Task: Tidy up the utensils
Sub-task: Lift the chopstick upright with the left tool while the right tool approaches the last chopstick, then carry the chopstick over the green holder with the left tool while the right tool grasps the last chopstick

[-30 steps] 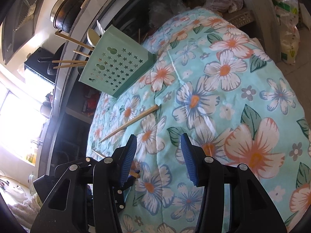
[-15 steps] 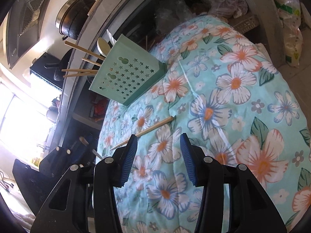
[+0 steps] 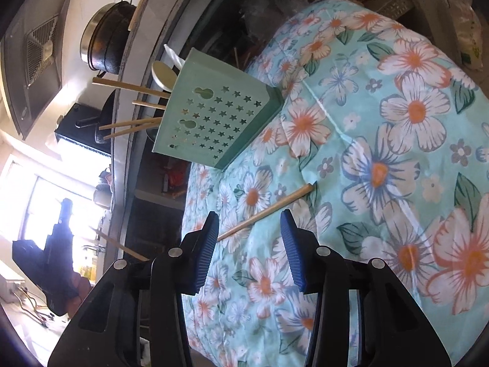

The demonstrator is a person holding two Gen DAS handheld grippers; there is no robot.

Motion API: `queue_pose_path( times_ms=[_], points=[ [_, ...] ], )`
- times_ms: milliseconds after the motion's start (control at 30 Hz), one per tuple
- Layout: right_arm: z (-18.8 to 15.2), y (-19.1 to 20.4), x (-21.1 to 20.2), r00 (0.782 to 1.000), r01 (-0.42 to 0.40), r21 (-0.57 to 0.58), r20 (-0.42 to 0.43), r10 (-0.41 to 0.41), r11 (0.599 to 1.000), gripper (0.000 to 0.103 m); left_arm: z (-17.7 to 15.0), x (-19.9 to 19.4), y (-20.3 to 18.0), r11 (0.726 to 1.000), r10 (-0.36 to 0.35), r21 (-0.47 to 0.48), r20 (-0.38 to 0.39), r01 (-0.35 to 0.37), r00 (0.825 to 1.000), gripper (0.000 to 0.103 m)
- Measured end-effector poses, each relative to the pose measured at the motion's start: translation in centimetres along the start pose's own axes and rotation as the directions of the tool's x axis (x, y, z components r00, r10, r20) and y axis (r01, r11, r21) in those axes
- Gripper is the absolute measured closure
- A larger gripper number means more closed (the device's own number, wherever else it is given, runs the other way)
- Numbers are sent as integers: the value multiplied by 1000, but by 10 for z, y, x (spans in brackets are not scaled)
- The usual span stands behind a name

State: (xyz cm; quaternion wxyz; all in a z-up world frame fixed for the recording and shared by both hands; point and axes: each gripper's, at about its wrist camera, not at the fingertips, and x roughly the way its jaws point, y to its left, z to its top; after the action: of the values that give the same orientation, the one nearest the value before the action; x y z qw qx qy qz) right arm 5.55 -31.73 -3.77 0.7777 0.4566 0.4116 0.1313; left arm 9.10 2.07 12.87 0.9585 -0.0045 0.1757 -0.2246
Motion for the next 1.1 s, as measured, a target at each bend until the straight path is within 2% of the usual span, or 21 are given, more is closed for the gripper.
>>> queue_pose_path(
  times_ms=[67,133,200,267,300,367,467,667,733,900,1100],
  points=[
    [3,-5,5,1000,-3,44,-15,3,999,61,-3,-2,21,986,-72,-155,-27,67,997,97],
    [6,-11,11,1000,9,85,-25,-7,996,61,-11,4,42,947,-141,-299,-57,118,988,97],
    [9,-18,17,999,25,130,-32,-21,991,61,-26,16,61,876,-231,-452,-92,166,969,97],
    [12,-26,24,999,37,182,-44,-29,983,61,-45,28,76,787,-317,-585,-115,193,942,97],
    [13,-31,29,998,45,212,-51,-35,976,61,-54,33,79,758,-340,-624,-126,192,932,97],
    [16,-38,35,998,53,251,-55,-40,966,61,-71,41,81,715,-371,-675,-144,183,918,97],
    [20,-41,39,997,65,269,-44,-55,961,68,-90,48,80,668,-412,-723,-164,175,896,97],
    [25,-42,45,996,88,290,-21,-86,953,74,-111,59,65,666,-441,-729,-214,158,872,97],
    [26,-42,49,995,97,291,-11,-98,952,77,-116,62,62,677,-436,-721,-228,150,871,97],
    [26,-42,55,992,115,306,12,-124,945,90,-123,68,48,733,-403,-667,-271,131,874,97],
    [25,-44,44,994,80,298,48,-98,951,92,-117,65,33,795,-349,-596,-290,117,891,97]
  ],
)
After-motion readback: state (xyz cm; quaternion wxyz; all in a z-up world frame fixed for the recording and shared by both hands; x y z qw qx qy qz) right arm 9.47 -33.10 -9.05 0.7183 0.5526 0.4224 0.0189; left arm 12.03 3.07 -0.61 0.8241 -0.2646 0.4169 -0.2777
